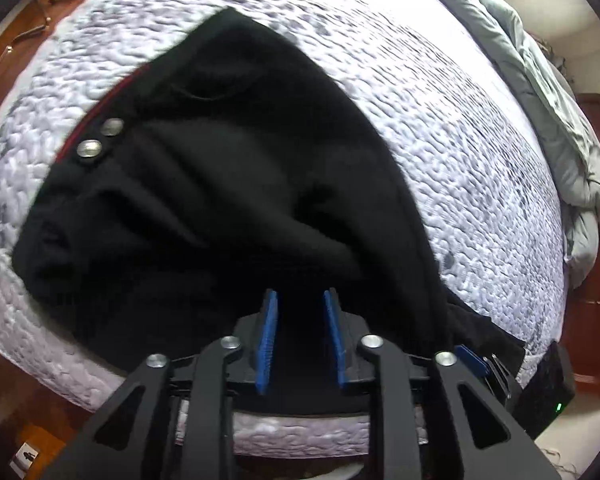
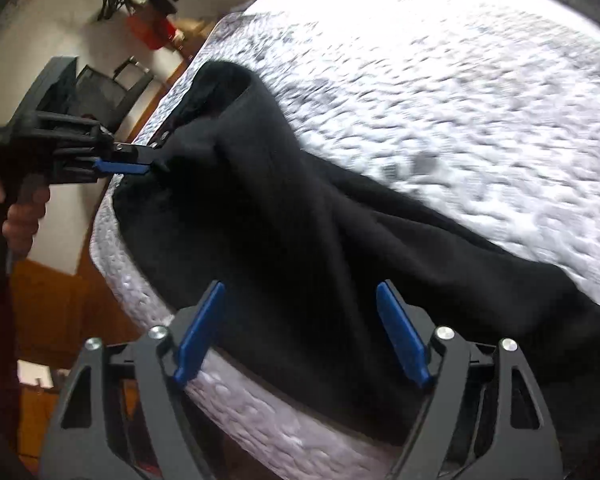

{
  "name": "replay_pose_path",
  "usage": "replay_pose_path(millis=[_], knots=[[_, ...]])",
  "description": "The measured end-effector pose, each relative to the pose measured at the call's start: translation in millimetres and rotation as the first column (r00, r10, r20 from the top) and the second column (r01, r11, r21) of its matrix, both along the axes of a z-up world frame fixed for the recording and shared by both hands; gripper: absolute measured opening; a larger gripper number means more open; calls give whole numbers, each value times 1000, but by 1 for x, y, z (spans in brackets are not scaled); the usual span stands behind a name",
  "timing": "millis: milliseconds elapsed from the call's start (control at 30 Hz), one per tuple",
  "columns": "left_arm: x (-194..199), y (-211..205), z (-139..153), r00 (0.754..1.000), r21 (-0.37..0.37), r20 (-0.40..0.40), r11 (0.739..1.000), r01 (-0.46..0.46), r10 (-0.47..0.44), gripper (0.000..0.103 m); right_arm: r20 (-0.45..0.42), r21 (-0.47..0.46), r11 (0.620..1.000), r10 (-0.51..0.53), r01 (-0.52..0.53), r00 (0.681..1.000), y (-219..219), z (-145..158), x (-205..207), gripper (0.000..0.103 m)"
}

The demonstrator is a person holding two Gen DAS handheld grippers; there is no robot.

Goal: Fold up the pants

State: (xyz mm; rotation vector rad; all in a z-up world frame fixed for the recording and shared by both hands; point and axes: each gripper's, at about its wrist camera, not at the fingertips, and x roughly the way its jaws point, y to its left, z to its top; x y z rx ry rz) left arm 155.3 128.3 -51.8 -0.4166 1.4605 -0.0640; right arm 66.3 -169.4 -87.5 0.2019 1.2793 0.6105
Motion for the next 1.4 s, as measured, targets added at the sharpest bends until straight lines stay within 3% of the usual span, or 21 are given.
replay_pose_path(millis=[33,100,300,500,600,767,933,1000,1067,1133,1167,1200,1300,1400], knots=[[-2,5,0,1000,8,9,1000,-5,4,44,-18,11,1000,15,-15,1000,7,-4,5,27],[-6,10,2,1000,15,26,1000,-7,6,44,-8,-50,998,37,-37,999,18,-7,7,6],[-10,16,9,999,-23,44,999,-23,24,51,136,-61,981,193,-186,972,42,1,-34,5],[9,-29,12,999,1,41,1000,30,-30,71,63,-54,987,152,-149,986,52,-40,-45,5],[24,-50,12,999,62,24,997,47,-49,78,52,-19,993,116,-115,992,48,-44,-46,5],[58,-79,0,996,220,-59,972,78,-66,79,76,-45,991,128,-125,989,53,-40,-52,5],[86,-95,-16,985,319,-158,940,122,-75,79,71,-19,994,108,-107,992,47,-43,-52,5],[94,-96,-25,981,324,-188,939,112,-52,79,66,3,995,95,-96,993,44,-43,-52,5],[98,-95,-34,975,329,-218,938,105,-33,75,68,9,996,91,-92,994,41,-43,-52,5],[98,-92,-40,972,322,-236,942,94,-16,37,70,10,996,90,-91,994,40,-42,-53,6],[95,-89,-43,971,283,-237,956,77,-8,25,69,10,996,89,-90,994,41,-43,-53,6],[92,-84,-45,972,235,-235,971,54,3,6,68,12,996,89,-90,994,38,-42,-52,6],[78,-71,-34,985,185,-170,983,13,19,6,68,10,997,82,-83,994,34,-38,-52,6],[46,-56,-7,999,159,-18,987,-33,37,5,88,16,999,44,-46,995,25,-29,-50,7]])
